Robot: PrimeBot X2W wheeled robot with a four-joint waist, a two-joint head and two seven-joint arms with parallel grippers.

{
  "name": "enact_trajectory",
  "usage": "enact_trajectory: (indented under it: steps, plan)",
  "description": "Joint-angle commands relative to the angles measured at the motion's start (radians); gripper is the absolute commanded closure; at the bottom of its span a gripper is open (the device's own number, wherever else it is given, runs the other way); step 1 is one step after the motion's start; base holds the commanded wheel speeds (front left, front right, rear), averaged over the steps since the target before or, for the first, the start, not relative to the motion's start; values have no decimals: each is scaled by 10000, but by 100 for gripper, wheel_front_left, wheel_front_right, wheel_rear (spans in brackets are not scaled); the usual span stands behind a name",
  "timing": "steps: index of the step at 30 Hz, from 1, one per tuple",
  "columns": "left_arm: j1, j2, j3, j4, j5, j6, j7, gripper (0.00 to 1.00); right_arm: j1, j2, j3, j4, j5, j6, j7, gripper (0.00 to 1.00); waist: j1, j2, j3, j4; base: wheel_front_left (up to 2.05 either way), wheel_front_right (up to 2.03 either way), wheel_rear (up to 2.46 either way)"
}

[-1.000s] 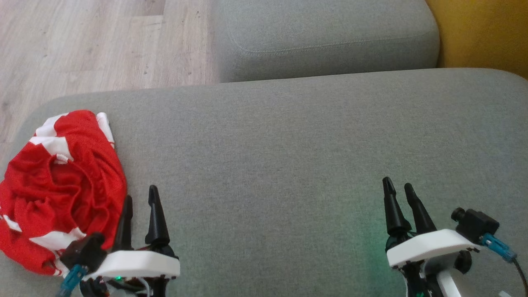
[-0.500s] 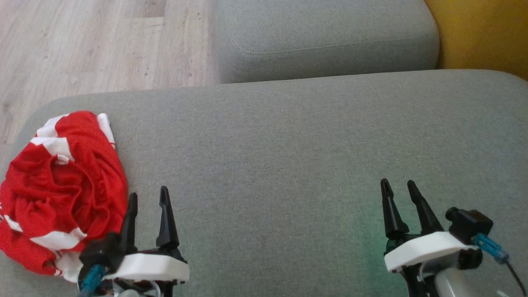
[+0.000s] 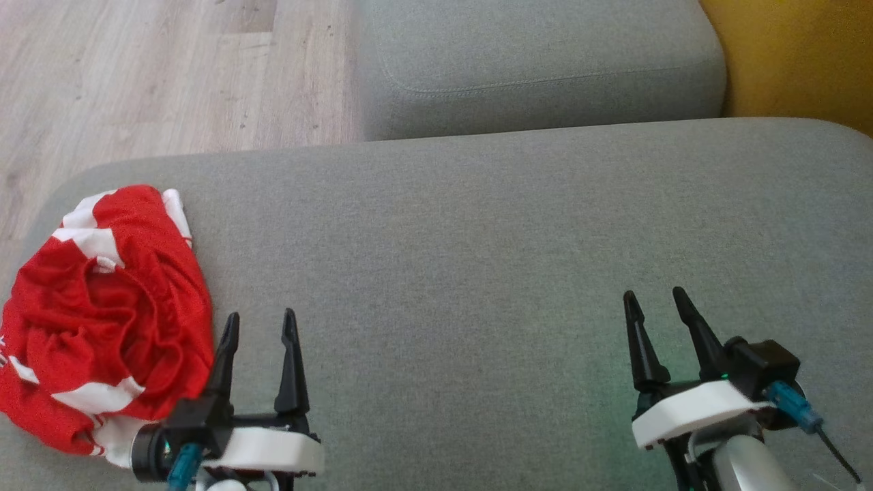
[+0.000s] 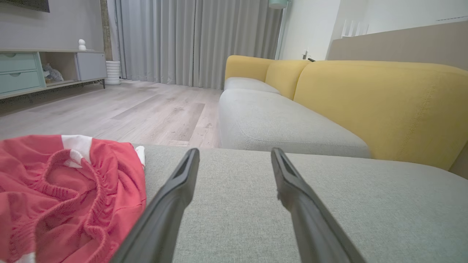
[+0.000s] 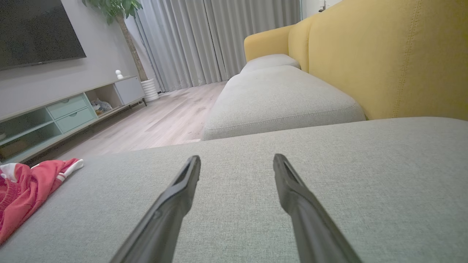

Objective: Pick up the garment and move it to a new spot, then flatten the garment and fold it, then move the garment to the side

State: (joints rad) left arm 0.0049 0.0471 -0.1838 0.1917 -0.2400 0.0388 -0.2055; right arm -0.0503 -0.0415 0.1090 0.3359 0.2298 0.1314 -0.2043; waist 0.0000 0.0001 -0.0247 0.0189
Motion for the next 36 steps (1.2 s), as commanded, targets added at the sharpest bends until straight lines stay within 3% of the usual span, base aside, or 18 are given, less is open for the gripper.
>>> enact_trajectory:
  steps: [1, 15, 36]
  plan:
    - [-532, 83, 217, -351, 303, -23, -141, 0, -505, -77, 225, -277, -319, -7, -150, 0, 0, -1, -5, -1, 0, 0, 0]
    - [-598, 59, 364, 155, 1842, 208, -552, 0, -630, -88, 132, 123, -1948, -7, -564, 0, 0, -1, -45, 10, 0, 0, 0]
    - [-793, 35, 495, 472, 1911, 292, -563, 0, -624, -87, 52, 120, -1943, -7, -575, 0, 0, -1, 70, 320, 0, 0, 0]
